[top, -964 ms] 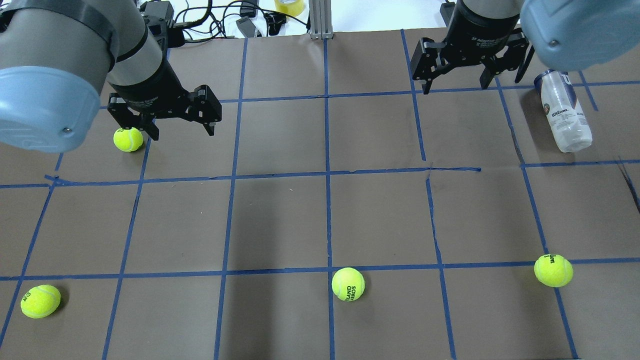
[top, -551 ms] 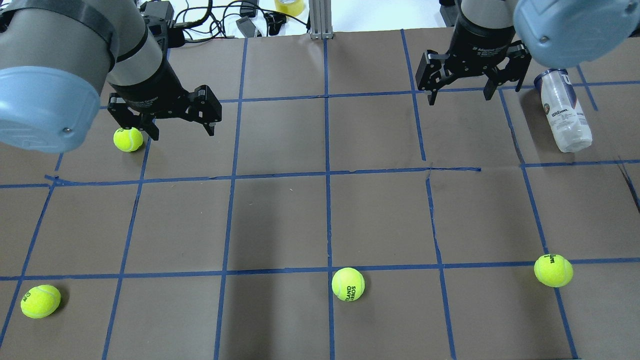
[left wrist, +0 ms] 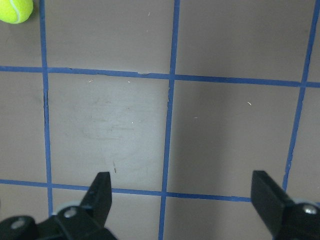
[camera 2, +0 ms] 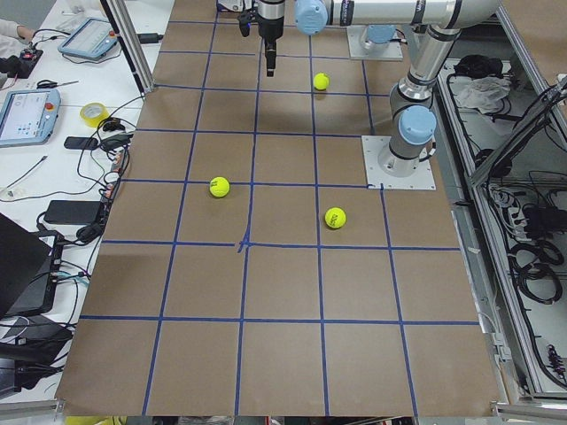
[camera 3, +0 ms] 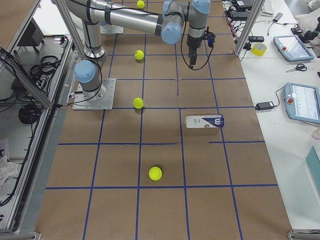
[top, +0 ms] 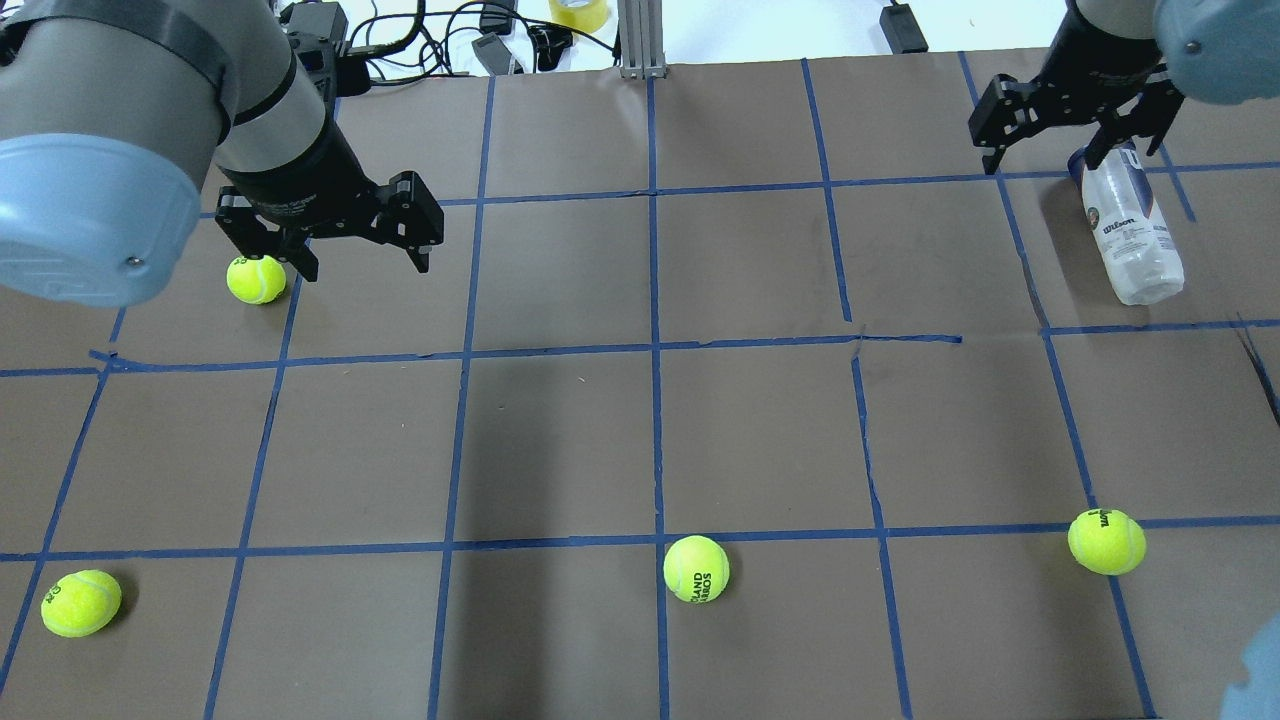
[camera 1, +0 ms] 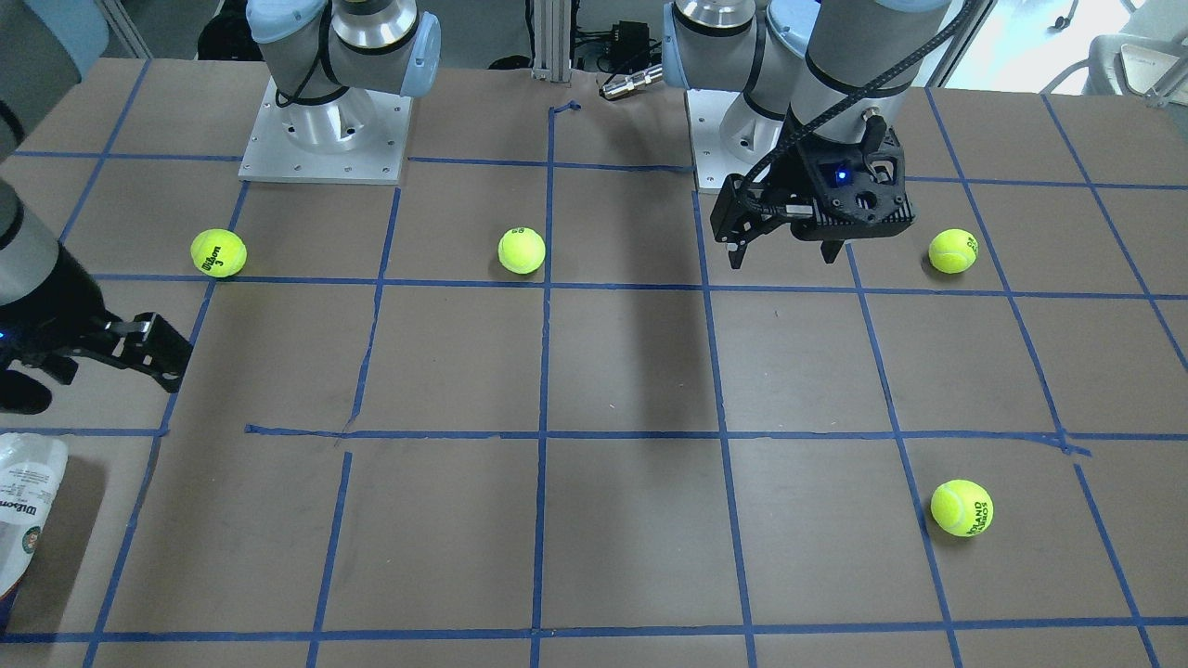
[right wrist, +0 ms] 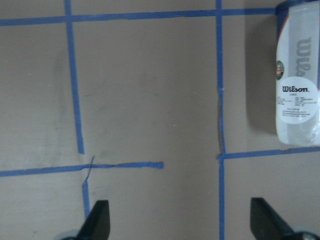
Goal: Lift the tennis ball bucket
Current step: 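Move the right gripper toward the clear Wilson tennis ball tube, then close the right gripper around the upright Wilson tube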
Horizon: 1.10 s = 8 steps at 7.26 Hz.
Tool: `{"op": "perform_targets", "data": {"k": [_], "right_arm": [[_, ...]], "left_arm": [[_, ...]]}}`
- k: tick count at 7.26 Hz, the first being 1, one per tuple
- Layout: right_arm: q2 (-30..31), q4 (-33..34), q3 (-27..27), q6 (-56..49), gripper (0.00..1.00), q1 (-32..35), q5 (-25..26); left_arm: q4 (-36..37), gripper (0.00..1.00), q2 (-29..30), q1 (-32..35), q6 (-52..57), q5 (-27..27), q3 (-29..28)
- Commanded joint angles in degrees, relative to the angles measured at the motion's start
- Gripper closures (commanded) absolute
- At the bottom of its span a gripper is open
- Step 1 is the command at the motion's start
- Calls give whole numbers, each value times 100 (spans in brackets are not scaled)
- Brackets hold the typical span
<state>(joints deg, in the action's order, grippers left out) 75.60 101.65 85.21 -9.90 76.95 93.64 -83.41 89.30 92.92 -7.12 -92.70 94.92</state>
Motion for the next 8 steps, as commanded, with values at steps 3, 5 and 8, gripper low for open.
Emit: {"op": "perform_targets", "data": {"k": [3, 5, 8], "right_arm": [[-983, 785, -119, -1142, 1, -1022, 164], [-1554, 1545, -145, -1671, 1, -1357, 189], [-1996, 1937, -137, -1902, 2, -1446, 111]], "left_arm": [[0, 0, -1, 7, 0, -2, 9], [0, 0, 8, 15, 0, -2, 9], [0, 0, 8, 24, 0, -2, 9]]}}
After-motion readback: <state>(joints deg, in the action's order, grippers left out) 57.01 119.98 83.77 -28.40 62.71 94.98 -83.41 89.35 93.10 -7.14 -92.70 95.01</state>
